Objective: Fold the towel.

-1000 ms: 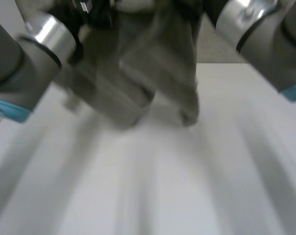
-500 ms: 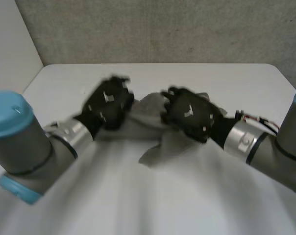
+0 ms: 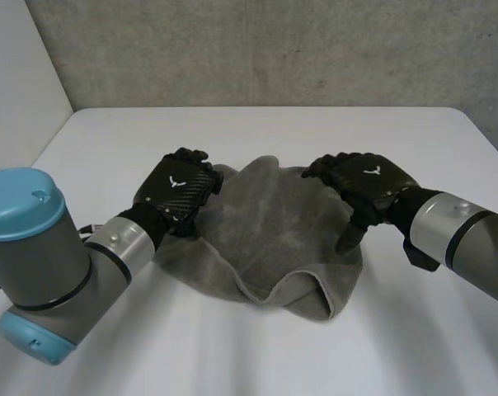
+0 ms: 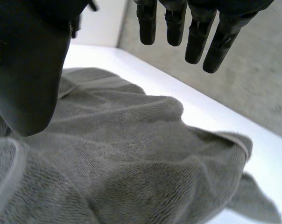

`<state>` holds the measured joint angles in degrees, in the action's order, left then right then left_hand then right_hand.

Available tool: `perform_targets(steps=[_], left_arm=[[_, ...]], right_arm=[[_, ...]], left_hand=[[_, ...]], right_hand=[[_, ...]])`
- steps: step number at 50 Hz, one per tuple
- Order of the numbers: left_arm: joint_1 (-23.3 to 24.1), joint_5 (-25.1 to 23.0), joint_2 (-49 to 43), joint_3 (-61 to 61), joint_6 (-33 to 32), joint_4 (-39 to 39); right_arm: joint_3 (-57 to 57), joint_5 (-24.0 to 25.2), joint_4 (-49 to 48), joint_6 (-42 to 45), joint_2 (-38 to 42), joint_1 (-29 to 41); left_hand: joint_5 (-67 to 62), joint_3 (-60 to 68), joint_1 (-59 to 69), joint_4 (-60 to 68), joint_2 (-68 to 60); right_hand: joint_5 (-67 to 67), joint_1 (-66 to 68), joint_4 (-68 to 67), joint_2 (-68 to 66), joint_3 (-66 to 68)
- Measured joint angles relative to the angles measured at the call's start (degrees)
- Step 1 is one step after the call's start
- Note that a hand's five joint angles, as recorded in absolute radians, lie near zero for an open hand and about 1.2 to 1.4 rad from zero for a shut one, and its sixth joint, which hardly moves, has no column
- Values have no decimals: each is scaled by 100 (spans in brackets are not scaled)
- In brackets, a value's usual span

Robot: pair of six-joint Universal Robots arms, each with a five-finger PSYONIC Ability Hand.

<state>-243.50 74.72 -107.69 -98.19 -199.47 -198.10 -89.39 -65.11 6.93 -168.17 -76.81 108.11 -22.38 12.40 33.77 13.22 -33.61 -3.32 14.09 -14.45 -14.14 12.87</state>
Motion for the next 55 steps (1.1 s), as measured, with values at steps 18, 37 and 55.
perform_targets(steps=[18, 37, 55], left_arm=[[-333, -965, -202, 267, -128, 193], [-924, -1536, -1838, 1311, -1501, 1823], [-819, -1591, -1961, 1337, -1524, 1803]], right_arm=[[-1175, -1812, -312, -1741, -501, 521], [-1391, -2797, -1001, -1874, 82, 1545], [-1371, -3333, -1615, -1836, 841, 1826]], left_hand=[[179, 0, -135, 0, 154], [177, 0, -135, 0, 154], [159, 0, -137, 0, 157]], right_hand=[[0, -1, 0, 0, 0], [0, 0, 0, 0, 0], [-3946, 3709, 0, -3860, 0]])
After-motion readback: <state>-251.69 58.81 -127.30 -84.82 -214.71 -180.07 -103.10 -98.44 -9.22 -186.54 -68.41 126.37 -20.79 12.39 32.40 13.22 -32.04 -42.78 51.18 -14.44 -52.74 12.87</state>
